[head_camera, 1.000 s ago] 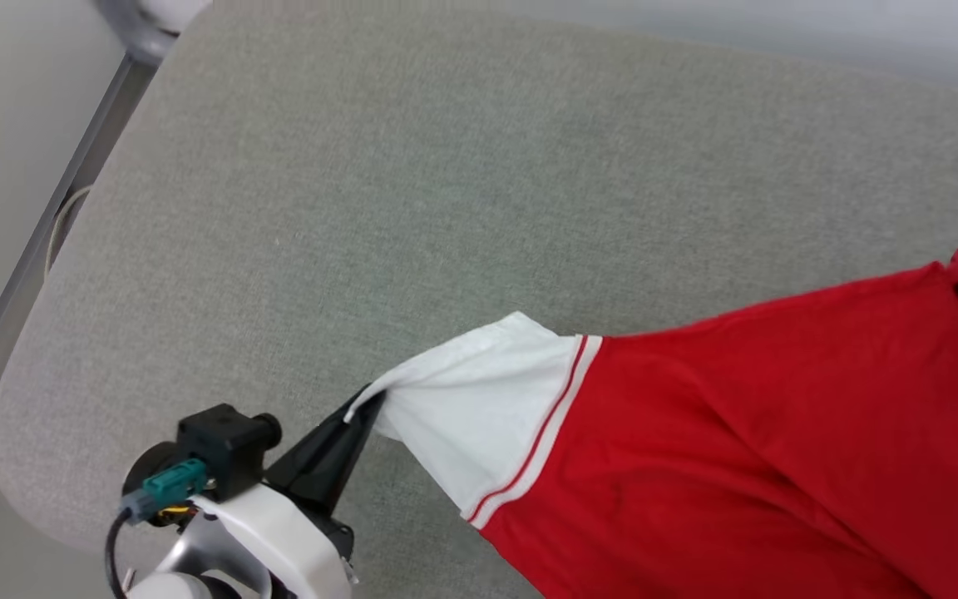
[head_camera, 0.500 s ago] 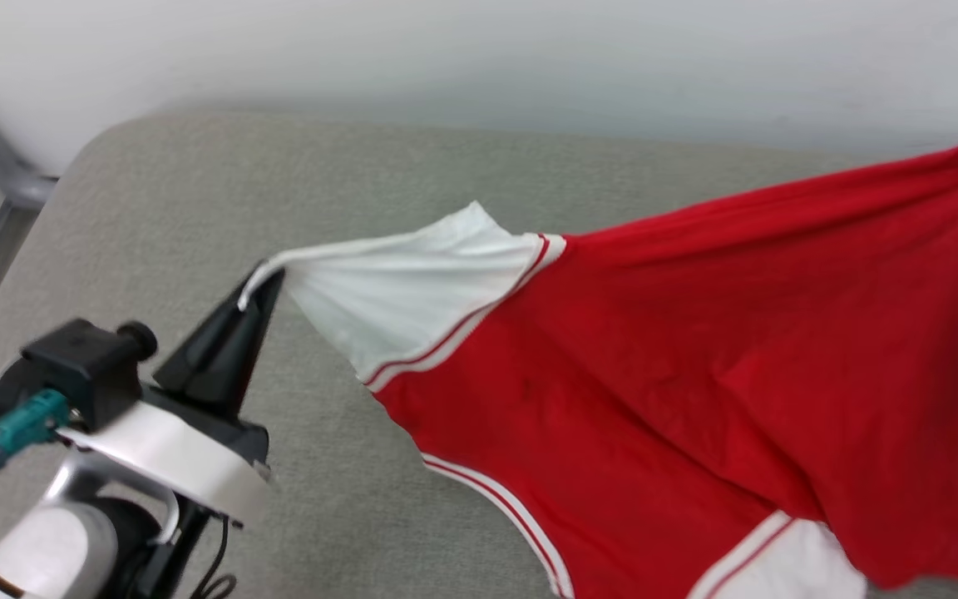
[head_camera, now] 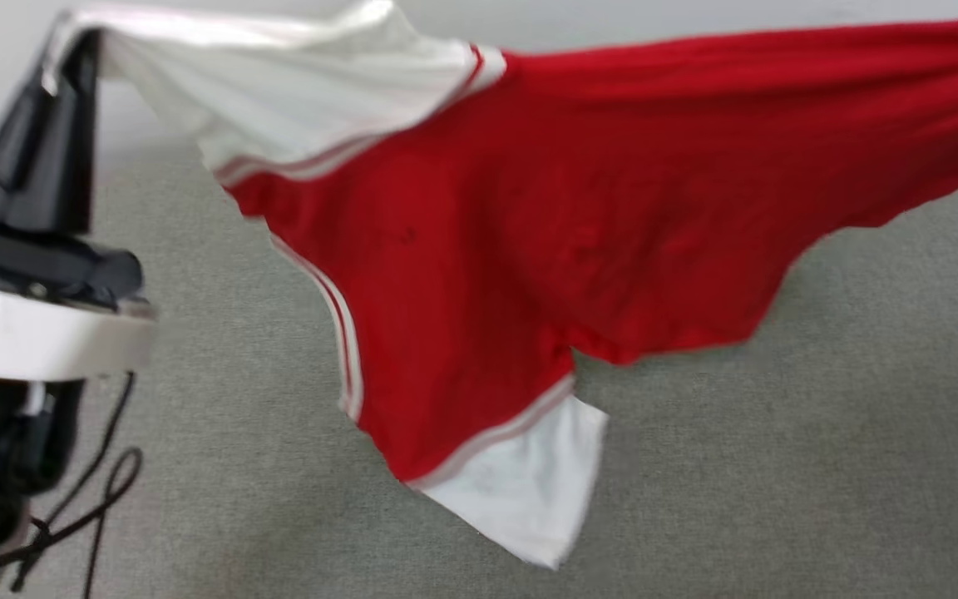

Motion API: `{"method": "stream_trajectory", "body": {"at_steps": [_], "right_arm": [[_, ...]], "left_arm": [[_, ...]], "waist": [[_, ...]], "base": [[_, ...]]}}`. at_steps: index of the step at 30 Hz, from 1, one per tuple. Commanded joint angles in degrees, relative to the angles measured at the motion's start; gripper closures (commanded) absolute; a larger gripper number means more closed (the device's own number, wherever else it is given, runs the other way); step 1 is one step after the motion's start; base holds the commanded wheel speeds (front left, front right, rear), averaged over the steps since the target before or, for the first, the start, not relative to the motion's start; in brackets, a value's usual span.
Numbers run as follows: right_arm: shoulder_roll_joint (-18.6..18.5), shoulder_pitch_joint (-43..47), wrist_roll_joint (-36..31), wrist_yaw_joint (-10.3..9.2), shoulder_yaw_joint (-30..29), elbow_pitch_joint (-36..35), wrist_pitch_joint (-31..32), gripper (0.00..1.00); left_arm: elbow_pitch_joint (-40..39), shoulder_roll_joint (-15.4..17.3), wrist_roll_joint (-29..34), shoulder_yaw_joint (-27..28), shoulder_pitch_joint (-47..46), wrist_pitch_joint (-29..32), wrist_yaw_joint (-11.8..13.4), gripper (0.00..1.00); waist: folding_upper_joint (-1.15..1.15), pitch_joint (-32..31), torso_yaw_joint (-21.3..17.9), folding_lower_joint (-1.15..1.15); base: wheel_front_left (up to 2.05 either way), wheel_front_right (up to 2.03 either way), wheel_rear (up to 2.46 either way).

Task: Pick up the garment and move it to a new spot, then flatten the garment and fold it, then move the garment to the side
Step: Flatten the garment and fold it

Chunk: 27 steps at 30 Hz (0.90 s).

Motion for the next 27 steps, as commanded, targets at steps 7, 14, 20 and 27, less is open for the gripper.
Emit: {"method": "stream_trajectory", "body": {"at_steps": [7,14,20,27], "right_arm": [[1.91,-2.51,-0.59,-0.08,-2.04,-3.87,-1.14,1.0],[3.97,-5.65,-3.56,-0.09,-4.48,-6.04,-3.49,1.0],[5.61,-10.86,-7.69,-0.09,-6.07,-4.17,-5.26,1.0],[6.47,-20.82,-12.4,-0.1,-5.52,2.33,-7.93,1.0]], "left_arm": [[0.04,1.71,2.02,3.05,-7.55,-1.58,-0.12,1.0],[1.6,4.53,3.5,4.37,-16.02,0.04,-1.94,1.0],[7.5,7.27,4.36,3.08,-25.82,1.66,-7.18,1.0],[18.77,8.07,7.13,-0.05,-42.72,2.91,-14.51,1.0]], "waist": [[0.0,1.63,-1.94,0.0],[0.0,6.05,-3.14,0.0],[0.0,11.78,-4.01,0.0],[0.0,20.15,-4.53,0.0]], "base": [[0.0,0.0,0.0],[0.0,0.0,0.0],[0.0,0.0,0.0],[0.0,0.0,0.0]]}}
